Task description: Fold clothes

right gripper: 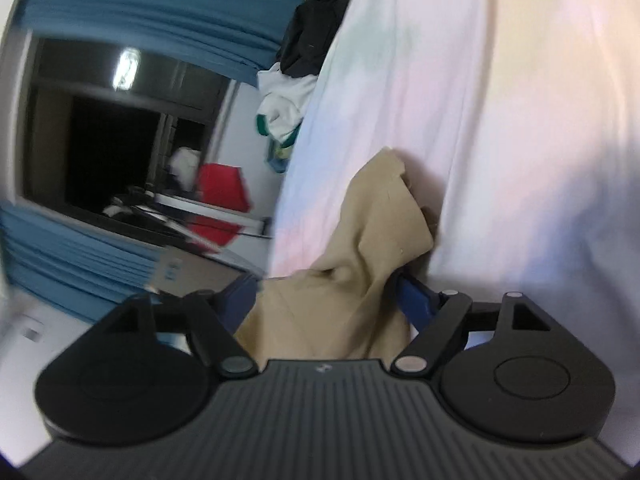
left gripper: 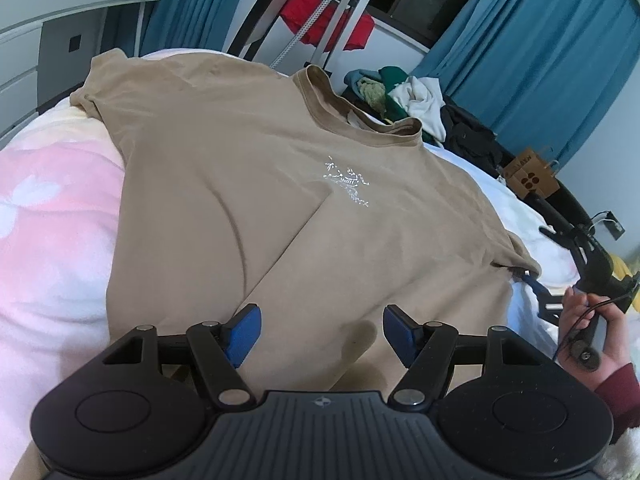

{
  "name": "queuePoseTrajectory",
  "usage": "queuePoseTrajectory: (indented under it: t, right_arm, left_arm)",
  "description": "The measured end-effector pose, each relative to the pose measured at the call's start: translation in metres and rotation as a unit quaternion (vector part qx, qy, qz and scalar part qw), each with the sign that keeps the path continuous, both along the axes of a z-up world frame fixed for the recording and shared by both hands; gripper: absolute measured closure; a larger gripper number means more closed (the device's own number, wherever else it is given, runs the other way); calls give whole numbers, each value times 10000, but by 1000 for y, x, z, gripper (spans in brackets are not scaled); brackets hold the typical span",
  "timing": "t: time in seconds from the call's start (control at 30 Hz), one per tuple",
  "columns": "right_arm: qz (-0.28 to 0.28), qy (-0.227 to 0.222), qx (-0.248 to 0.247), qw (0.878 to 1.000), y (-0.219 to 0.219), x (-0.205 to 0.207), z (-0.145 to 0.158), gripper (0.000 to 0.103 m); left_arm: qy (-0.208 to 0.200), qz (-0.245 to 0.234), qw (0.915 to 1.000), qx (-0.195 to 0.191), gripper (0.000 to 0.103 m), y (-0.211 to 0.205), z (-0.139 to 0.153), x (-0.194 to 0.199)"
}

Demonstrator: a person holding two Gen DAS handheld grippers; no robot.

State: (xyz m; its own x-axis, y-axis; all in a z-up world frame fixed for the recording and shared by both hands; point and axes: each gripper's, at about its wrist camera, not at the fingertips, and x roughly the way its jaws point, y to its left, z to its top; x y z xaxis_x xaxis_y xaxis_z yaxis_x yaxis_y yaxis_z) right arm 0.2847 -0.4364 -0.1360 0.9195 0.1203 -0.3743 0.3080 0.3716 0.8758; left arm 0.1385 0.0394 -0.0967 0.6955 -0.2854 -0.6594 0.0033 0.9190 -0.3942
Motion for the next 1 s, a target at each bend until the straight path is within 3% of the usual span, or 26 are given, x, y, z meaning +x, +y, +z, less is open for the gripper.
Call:
queuePoseTrajectory:
  t: [0.07, 0.13, 0.2, 0.33, 0.53, 0.57, 0.6, 0.63, 0.83, 1.0]
  right_arm:
    - [-525, 237, -420, 9975, 4, -9, 4, 29]
    - [-836, 414, -637, 9936, 6, -17, 2, 57]
    - [-866, 528, -828, 9914, 7, -18, 1, 68]
    - [-347, 631, -1193, 9902, 7, -2, -3, 68]
    - [102, -139, -1368, 9904, -3, 13, 6, 67]
    - [88, -170, -1411, 9898, -5, 15, 8, 71]
    - [73, -201, -1455, 9891, -7, 18, 10, 93]
    - [58, -232, -1498, 9884, -9, 21, 12, 97]
    - [-590, -806, -1604, 9820, -24, 9, 32, 97]
    - [-891, -621, -1647, 9803, -37, -3, 25, 95]
  left_arm:
    - [41, 7, 10000, -2, 33, 0, -2, 2]
    - [78, 1, 10000, -2, 33, -1, -4, 3]
    - [79, -20, 10000, 16, 33, -1, -5, 4]
    - [73, -42, 10000, 5, 33, -1, -5, 4]
    - [55, -30, 10000, -8, 33, -1, -5, 2]
    - [54, -24, 10000, 3, 33, -2, -5, 2]
    - [55, -16, 10000, 15, 33, -2, -6, 2]
    - [51, -13, 10000, 28, 33, -3, -6, 2]
    - [43, -22, 9999, 138, 33, -7, -8, 3]
    - [55, -24, 9999, 149, 33, -6, -8, 4]
